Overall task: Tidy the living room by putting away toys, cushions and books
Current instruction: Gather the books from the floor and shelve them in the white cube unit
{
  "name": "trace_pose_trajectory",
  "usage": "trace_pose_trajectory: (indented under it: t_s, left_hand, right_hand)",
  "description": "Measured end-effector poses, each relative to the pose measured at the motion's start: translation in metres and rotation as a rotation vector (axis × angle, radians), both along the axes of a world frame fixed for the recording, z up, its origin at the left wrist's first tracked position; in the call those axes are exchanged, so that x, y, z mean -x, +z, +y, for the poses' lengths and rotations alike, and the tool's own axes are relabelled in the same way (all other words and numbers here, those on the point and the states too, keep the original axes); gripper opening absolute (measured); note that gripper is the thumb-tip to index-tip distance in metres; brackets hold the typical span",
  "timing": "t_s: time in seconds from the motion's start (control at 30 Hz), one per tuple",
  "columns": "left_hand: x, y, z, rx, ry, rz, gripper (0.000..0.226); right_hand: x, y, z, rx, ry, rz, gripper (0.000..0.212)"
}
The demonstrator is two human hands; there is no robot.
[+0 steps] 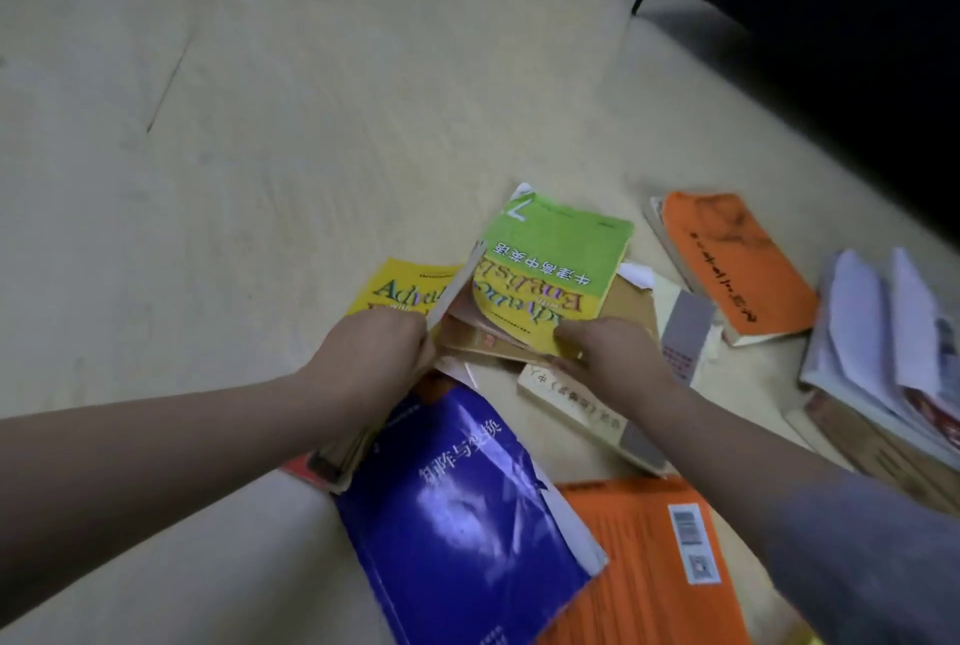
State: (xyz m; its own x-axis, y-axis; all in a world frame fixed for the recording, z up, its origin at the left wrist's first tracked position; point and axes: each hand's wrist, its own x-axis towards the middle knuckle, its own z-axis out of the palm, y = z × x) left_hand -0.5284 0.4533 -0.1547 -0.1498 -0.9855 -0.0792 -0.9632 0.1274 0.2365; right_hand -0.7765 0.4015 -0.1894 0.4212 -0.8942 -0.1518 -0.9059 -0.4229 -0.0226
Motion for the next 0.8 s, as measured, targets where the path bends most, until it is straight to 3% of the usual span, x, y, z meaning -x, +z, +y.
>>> trace_pose_trajectory:
  t_s: [0.1,0.37,0.53,0.63,0.7,0.8]
  left_hand:
    - [0.031,0.001,0.006,0.011,0.001,0.062,0.036]
    - [0.062,0.007,0.004,0.027,0.015,0.15,0.039]
    - [0.048,0.014,0.006,0.051,0.101,0.263,0.04]
    - [0.043,0.014,0.01,0.061,0.121,0.305,0.039]
    - [0.042,0.012,0.013,0.057,0.122,0.313,0.039]
    - [0.044,0.009,0.017,0.057,0.104,0.311,0.04]
  right_hand:
    - [0.041,0.005,0.015,-0.037,-0.115,-0.013,0.014]
    - [0.07,0.012,0.045,-0.134,-0.176,-0.066,0.037]
    - [0.04,0.015,0.029,-0.128,-0.654,-0.462,0.042]
    - [0.021,0.012,0.019,-0.255,-0.928,-0.538,0.057]
    - [0.014,0.009,0.016,-0.298,-0.994,-0.537,0.061]
    - [0.015,0.002,0.013,-0.354,-1.002,-0.613,0.046]
